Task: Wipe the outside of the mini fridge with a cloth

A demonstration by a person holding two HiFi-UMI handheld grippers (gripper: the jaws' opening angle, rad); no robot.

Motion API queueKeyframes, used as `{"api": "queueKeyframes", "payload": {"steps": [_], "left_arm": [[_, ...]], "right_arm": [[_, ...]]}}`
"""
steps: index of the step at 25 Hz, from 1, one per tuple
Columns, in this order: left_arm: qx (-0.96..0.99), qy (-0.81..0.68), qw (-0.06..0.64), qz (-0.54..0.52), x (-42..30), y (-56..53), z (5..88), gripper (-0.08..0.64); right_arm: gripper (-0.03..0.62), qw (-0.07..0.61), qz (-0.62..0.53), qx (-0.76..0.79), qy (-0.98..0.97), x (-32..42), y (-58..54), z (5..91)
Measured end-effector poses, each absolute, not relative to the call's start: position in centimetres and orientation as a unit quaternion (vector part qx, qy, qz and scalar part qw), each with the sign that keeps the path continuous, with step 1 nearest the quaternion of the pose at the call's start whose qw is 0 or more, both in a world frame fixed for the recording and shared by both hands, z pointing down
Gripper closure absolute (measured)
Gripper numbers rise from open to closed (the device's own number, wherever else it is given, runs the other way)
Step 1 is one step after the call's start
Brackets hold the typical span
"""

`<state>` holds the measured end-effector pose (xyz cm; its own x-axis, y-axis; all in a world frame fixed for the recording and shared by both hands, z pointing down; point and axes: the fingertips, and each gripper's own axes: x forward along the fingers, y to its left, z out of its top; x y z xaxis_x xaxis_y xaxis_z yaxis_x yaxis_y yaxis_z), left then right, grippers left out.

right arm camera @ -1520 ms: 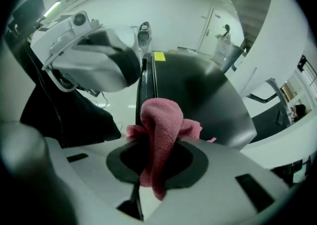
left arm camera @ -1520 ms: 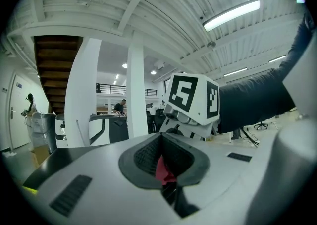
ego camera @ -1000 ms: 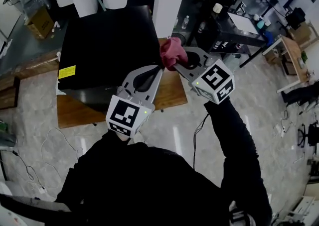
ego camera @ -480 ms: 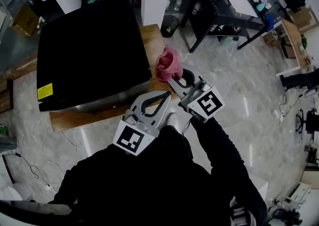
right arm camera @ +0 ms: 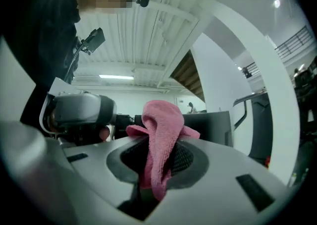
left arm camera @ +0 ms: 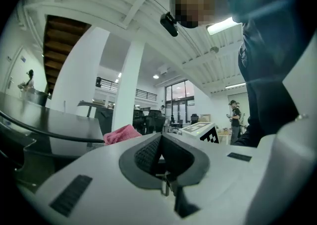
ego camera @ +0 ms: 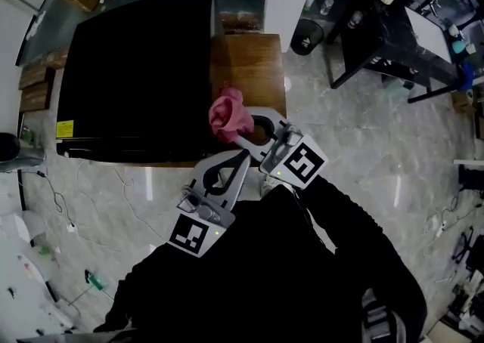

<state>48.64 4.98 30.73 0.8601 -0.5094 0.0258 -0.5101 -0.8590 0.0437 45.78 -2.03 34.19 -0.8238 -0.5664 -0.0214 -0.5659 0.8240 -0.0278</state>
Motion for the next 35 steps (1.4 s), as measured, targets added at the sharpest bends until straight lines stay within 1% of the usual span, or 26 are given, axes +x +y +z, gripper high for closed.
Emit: {"api": "queueKeyframes", "payload": {"steps": [5,11,23,30,35], "left_arm": [[0.928,-0.371,0.02,0.023,48.7,2.7,31.8,0.558],[0.895,-0.444,0.017,0.036,50.2,0.3,33.2,0.558],[0.877,-0.478,0.019,0.045,53.8,-5.4,34.9,0.558],[0.87,-0.49,0.015,0.048,54.0,-6.8,35.5,0.558],[0.865,-0.5,0.009,0.048,53.8,-6.8,35.2,0.558]], "right_arm": [[0.506,0.068,-0.044,-0.202,0.976,44.6,-3.5,35.0],[0.506,0.088,-0.055,-0.199,0.974,46.2,-7.5,35.9],[0.508,0.085,-0.063,-0.261,0.96,49.6,-21.1,38.1],[0.508,0.069,-0.056,-0.311,0.946,51.1,-27.9,38.9],[0.508,0.06,-0.065,-0.338,0.937,52.0,-30.7,39.5]]}}
